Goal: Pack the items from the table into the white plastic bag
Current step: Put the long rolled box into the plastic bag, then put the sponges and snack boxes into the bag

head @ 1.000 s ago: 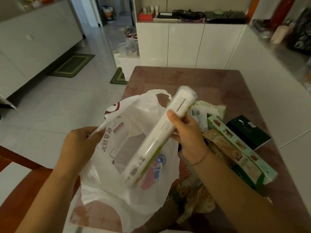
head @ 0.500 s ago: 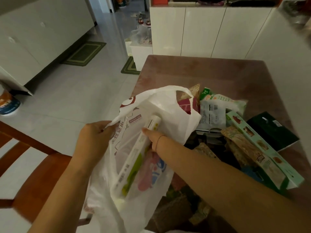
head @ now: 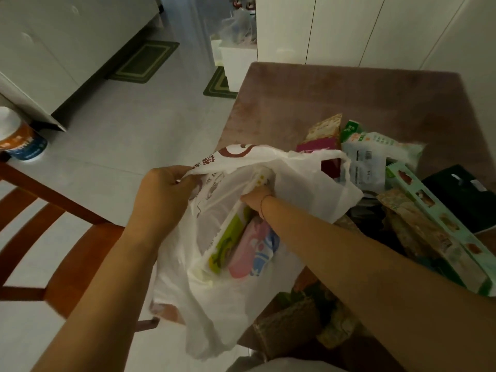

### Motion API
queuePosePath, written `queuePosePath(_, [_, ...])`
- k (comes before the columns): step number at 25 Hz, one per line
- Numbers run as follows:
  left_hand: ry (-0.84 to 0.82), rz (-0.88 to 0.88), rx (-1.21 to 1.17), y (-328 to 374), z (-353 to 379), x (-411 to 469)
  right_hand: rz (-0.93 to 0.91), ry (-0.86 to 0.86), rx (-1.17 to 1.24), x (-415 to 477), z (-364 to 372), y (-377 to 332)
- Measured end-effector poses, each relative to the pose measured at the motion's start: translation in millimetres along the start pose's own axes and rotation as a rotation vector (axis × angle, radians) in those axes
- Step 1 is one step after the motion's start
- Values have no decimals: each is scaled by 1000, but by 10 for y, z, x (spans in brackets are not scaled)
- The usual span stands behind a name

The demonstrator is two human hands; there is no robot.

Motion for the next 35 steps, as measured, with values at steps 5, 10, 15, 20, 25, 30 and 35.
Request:
queuePosePath(5, [-11,-12,56,-24,47,-18,-433,-73,116,-808,-416,189])
queuePosePath(10, [-41,-22,87,-21,41,-86,-601,-196,24,-1843,-1075,1082])
queuePosePath(15, [-45,-16,99,2,77,-191,-490,-189,-1024,-1970,-820,2157])
queuePosePath(20, [-26,-15,55,67,115,-222,-718,344,-1164,-1818,-653,2203])
queuePosePath(25, [-53,-27,39,84,115,-222,-522,418,-672,-1832,-1115,2092])
queuePosePath(30, [-59,-1,33,107,126,-222,-323,370,357,-2010,-1482,1841])
queuePosePath(35, [-58,25,67,127,178,-215,-26,-4,792,-1621,-882,1388])
Point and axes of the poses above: each hand's wrist, its own x-axis towards the middle knuckle, its own z-axis out of the palm, y = z × x, the point moved 3 cm from there along x, towards the middle knuckle, and after that the axes turned 8 degrees about -x, right-handed, at the moved point
